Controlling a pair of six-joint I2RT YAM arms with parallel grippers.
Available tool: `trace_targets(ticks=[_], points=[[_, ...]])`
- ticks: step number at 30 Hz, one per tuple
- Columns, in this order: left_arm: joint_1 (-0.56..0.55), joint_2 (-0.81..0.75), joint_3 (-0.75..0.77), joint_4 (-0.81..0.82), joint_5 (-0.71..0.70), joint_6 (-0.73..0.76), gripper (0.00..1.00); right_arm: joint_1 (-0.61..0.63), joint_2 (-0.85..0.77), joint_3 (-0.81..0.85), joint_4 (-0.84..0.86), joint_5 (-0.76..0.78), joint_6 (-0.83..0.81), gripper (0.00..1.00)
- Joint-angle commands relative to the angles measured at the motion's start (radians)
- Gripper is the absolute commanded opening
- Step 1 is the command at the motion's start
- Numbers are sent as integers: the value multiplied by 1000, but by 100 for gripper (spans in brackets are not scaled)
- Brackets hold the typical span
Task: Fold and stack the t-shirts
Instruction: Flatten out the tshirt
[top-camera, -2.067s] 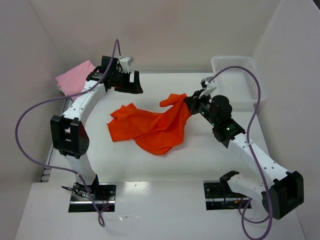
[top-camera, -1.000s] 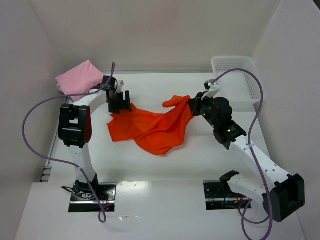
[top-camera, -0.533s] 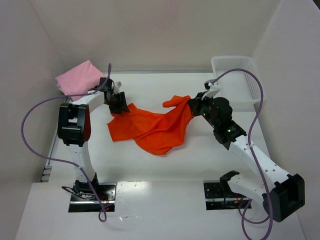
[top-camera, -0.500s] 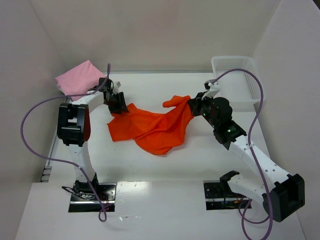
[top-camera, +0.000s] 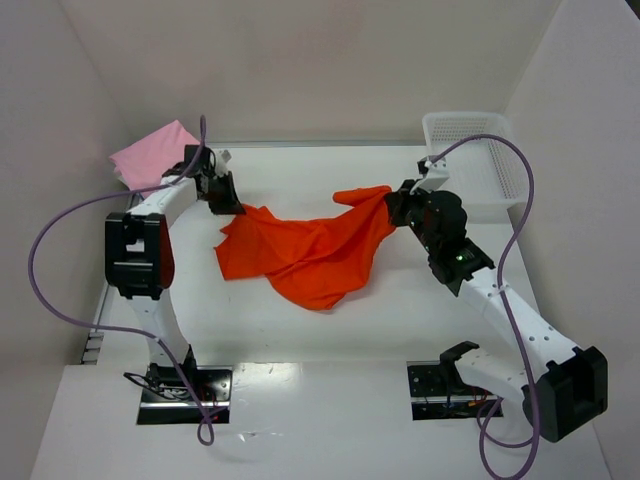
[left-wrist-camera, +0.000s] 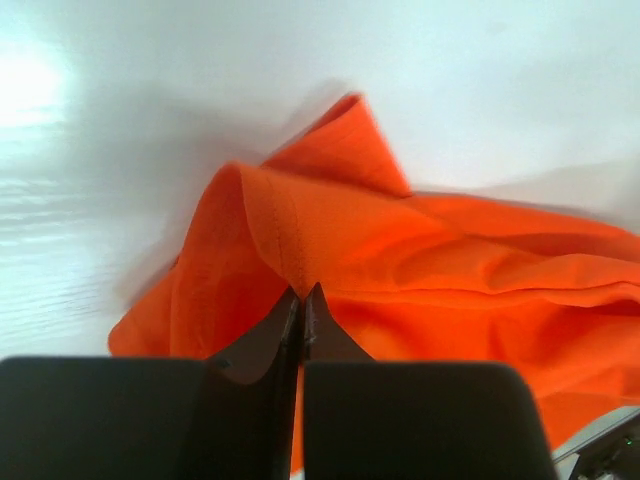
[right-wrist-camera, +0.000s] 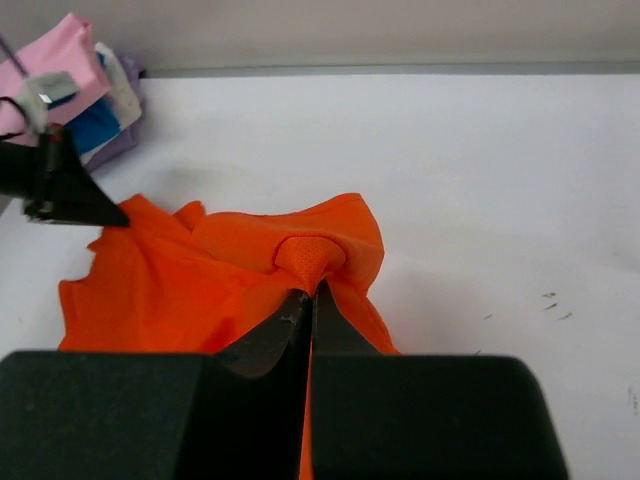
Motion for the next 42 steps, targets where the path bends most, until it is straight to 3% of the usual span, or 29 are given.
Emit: trace_targets(ticks=[1, 9, 20, 32, 42], points=[[12, -112, 126, -21, 16, 21, 0, -38, 10, 90, 20, 72, 7, 0], [12, -286, 311, -55, -67, 30, 0, -116, 53, 308, 20, 103, -68, 0], [12, -454, 500, -74, -122, 30, 0, -116, 119, 618, 17, 123, -181, 0], [12, -727, 572, -196, -308, 39, 0, -116, -169, 562, -89, 228, -181, 0], [12, -843, 542, -221, -328, 10, 0, -116, -370, 503, -247, 282, -182, 0]])
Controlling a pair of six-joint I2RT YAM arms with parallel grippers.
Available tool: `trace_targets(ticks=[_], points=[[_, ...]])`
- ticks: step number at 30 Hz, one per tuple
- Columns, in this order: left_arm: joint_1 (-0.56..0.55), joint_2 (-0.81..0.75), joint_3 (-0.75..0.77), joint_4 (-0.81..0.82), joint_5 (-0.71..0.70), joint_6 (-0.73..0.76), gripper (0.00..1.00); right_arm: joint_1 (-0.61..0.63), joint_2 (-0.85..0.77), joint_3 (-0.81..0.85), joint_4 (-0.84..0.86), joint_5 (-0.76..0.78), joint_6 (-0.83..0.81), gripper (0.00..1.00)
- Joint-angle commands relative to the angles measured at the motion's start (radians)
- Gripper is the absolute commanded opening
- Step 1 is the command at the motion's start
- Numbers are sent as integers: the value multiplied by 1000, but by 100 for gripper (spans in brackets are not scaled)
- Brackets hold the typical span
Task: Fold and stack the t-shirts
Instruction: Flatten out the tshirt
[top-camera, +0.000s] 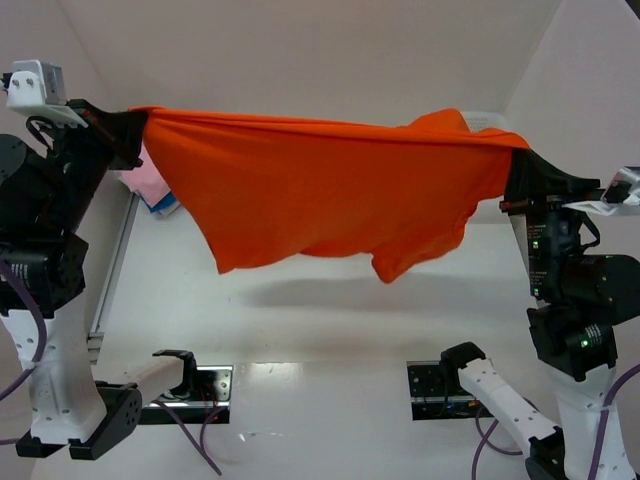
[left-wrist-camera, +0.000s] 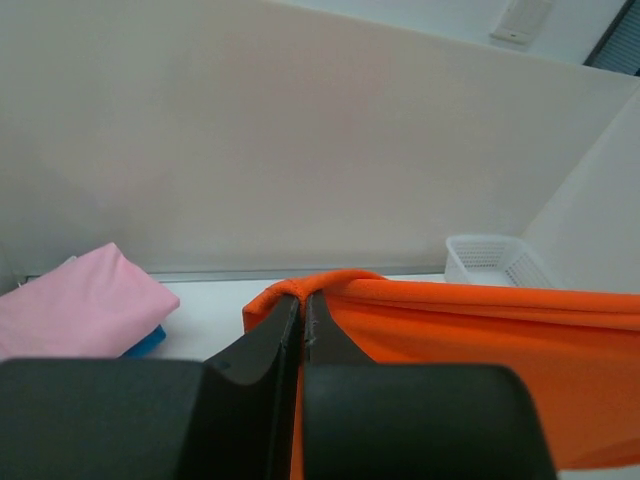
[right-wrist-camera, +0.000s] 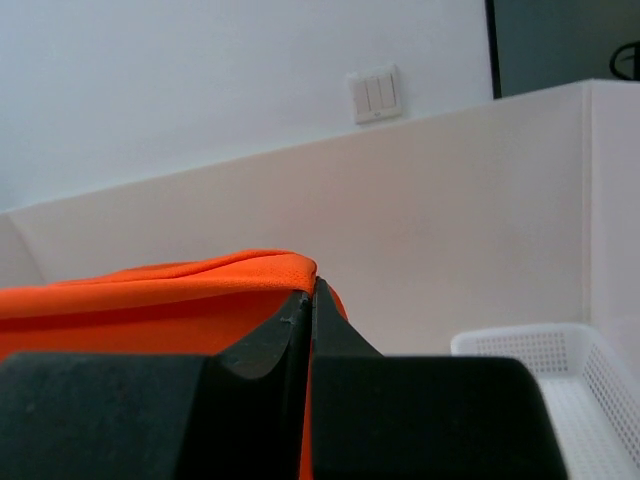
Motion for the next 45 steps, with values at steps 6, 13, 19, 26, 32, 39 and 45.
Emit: trace_targets(ticks=[6, 13, 19, 26, 32, 39, 45], points=[[16, -39, 3, -78, -82, -10, 0, -7, -67, 0, -162, 16, 45, 0], [16, -14, 2, -141, -95, 11, 0, -7, -31, 116, -274, -18, 94, 0], [16, 85, -202, -67, -113, -9, 0, -7, 48, -41, -270, 41, 93, 0], [16, 249, -374, 88, -127, -18, 0, -7, 173, -308, -91, 41, 178, 0], [16, 417, -281, 183, -176, 22, 0, -19, 341, -327, 85, 51, 179, 0], [16, 592, 78, 139, -150, 42, 0, -70, 488, -145, 203, 16, 119, 0], [16, 502, 111, 120, -105, 42, 0, -70, 397, -103, 192, 16, 76, 0]])
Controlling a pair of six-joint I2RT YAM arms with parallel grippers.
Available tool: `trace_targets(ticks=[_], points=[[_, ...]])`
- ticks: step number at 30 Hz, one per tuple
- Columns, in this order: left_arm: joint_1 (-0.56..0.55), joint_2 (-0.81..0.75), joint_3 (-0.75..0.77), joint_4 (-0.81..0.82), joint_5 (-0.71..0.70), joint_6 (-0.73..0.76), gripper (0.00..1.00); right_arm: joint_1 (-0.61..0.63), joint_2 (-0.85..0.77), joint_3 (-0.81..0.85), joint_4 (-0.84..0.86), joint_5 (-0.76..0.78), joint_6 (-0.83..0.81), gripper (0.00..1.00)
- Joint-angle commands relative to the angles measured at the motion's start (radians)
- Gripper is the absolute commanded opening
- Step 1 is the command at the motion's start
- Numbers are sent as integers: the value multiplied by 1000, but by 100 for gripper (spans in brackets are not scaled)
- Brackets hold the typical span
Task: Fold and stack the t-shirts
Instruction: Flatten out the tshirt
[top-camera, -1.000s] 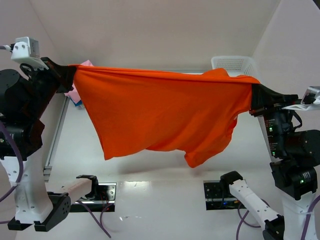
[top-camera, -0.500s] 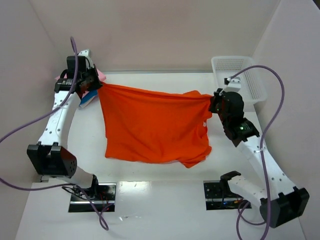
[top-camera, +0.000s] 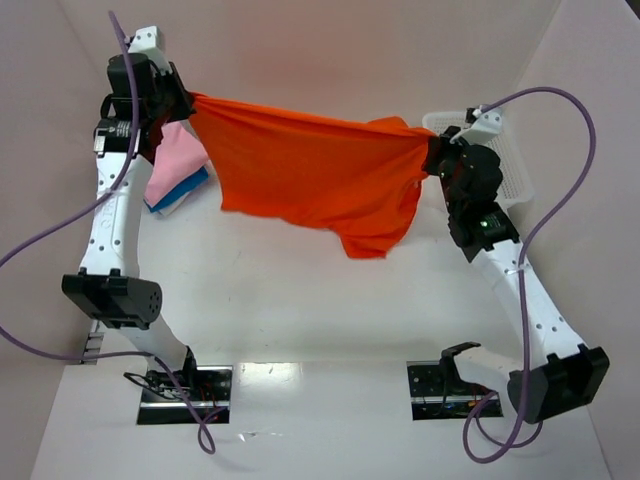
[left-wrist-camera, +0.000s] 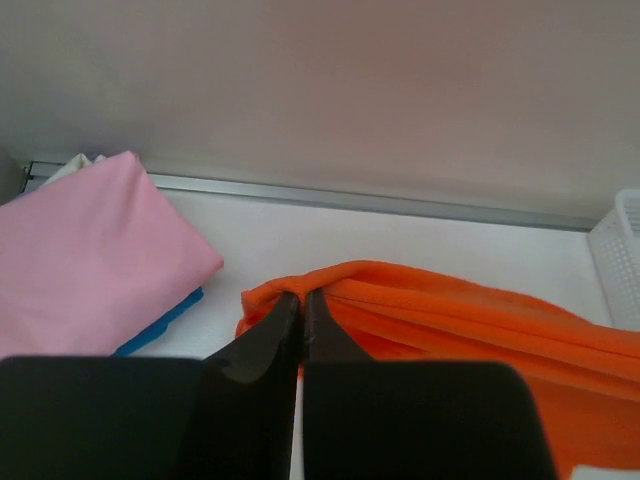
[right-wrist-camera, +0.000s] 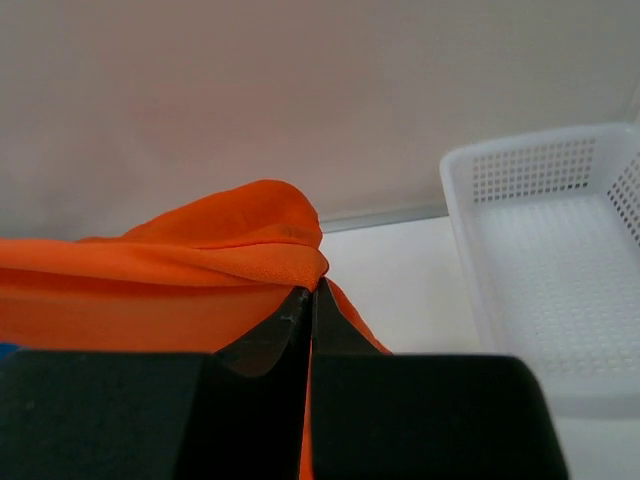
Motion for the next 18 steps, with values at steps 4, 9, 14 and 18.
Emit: trace_targets(ticks=[4, 9, 14, 18], points=[[8, -267, -136, 46, 55, 24, 0, -10, -252, 14, 54, 19, -37, 0], [8, -520, -290, 37, 76, 15, 0, -10, -435, 5, -79, -3, -51, 0], [8, -678, -278, -84, 41, 15, 0, -10, -552, 89, -205, -70, -51, 0], [8, -756, -214, -161, 24, 15, 0, -10, -562, 273, -337, -107, -51, 0]])
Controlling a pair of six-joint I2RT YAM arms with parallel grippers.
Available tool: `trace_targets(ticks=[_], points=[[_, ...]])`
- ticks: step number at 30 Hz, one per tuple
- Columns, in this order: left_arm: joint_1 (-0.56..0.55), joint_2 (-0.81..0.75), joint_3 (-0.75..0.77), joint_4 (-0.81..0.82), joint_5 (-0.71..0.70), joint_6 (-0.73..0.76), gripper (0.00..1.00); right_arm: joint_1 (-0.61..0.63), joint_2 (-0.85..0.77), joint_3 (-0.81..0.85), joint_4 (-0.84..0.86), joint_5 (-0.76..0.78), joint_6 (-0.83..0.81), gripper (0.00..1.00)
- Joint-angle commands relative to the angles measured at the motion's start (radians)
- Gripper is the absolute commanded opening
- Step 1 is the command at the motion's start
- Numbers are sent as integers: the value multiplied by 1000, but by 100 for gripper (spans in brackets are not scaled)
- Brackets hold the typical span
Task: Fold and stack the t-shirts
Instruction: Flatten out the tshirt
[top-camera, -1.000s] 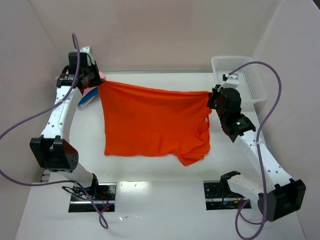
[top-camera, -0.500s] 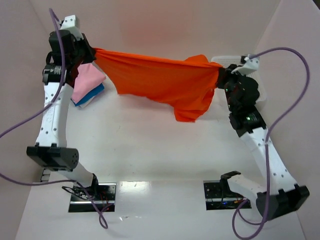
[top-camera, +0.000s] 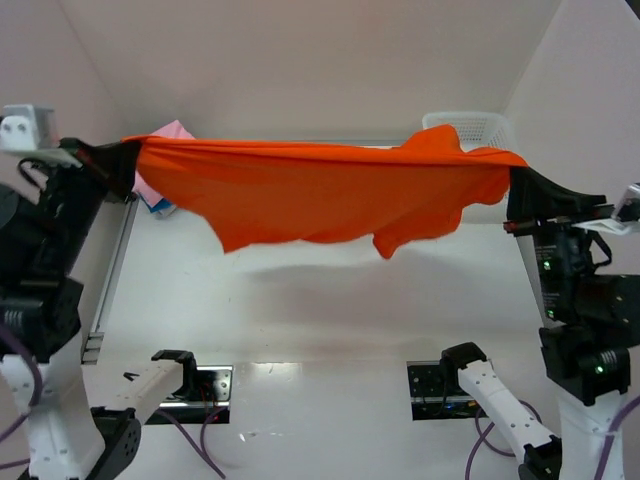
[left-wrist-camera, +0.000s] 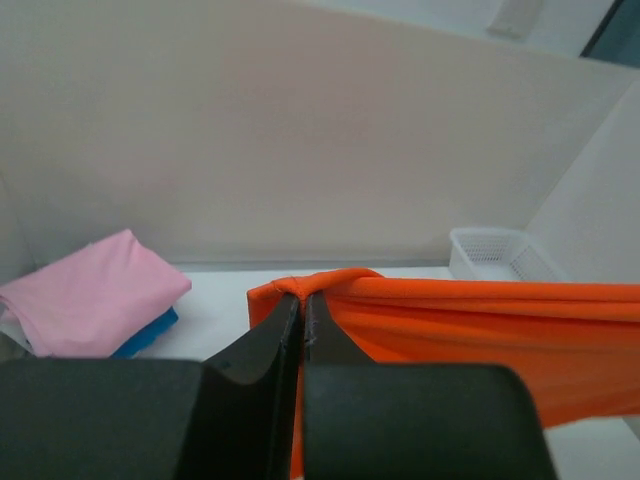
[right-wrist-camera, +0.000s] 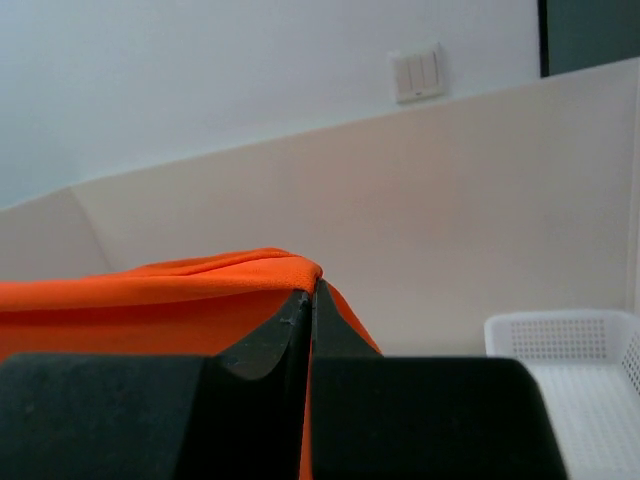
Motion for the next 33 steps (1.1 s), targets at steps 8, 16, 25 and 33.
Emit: trace_targets(ticks=[8, 16, 25, 33], points=[[13, 191, 139, -79, -133, 19, 0, -11, 91, 186, -242, 181, 18, 0], [13, 327, -186, 131, -97, 8, 0, -11, 158, -303, -39, 169, 193, 0], [13, 563, -493, 333, -75, -34, 0, -23, 397, -534, 172, 182, 259, 0], [13, 932, -291, 320, -66, -24, 0, -32, 727, -483, 419, 182, 238, 0]])
